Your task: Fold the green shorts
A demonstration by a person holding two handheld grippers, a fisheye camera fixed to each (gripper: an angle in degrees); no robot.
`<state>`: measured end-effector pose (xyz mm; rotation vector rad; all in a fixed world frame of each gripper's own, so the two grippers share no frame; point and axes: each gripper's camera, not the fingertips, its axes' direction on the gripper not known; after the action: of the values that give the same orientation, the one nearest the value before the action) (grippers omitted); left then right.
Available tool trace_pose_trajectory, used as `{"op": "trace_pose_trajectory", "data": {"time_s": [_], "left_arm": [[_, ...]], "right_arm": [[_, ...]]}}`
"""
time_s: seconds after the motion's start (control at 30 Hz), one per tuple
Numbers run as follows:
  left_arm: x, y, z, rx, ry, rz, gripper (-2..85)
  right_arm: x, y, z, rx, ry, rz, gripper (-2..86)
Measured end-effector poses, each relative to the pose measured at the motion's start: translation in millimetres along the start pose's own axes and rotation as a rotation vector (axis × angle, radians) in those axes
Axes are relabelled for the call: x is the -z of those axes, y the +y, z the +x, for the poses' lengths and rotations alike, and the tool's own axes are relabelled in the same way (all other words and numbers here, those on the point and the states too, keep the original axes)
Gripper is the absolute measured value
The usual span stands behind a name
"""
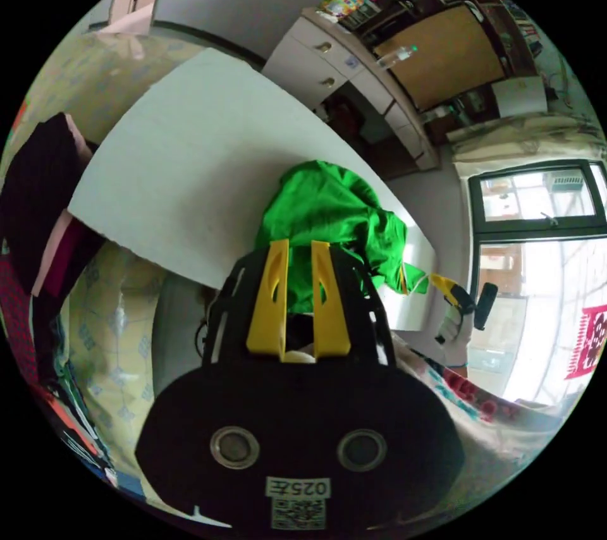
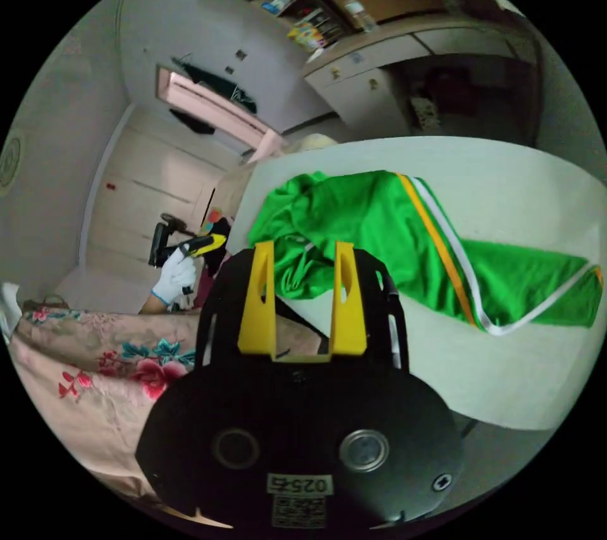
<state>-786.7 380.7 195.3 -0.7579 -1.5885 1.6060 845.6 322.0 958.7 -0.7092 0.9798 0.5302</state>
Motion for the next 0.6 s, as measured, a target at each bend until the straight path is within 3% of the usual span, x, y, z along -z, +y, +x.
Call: {"op": "trace_pose_trajectory", "data": {"time_s": [0.17,0.23,0.47,0.6], "left_arm": [[-45,-43,2,-0.114,-0.063,-0.045,5.0],[-66,-65,-11,-0.074,-0.135,-0.061,6.0],[-109,-93,-97,0.077,-0.114,-0.130,9.4],[-163,-98,-145,0.151,0.113,-0.291,7.1]], "right_arm": [[21,-29,28,-0.013,0.060,0.120,18.6],[12,-49,30,0.016,0.069,0.103,18.6],[-26,-74,-28,0.173,-0.102,-0.029,20.5],[-56,-46,-72,0.237,-0.220,-0.108,20.0]]}}
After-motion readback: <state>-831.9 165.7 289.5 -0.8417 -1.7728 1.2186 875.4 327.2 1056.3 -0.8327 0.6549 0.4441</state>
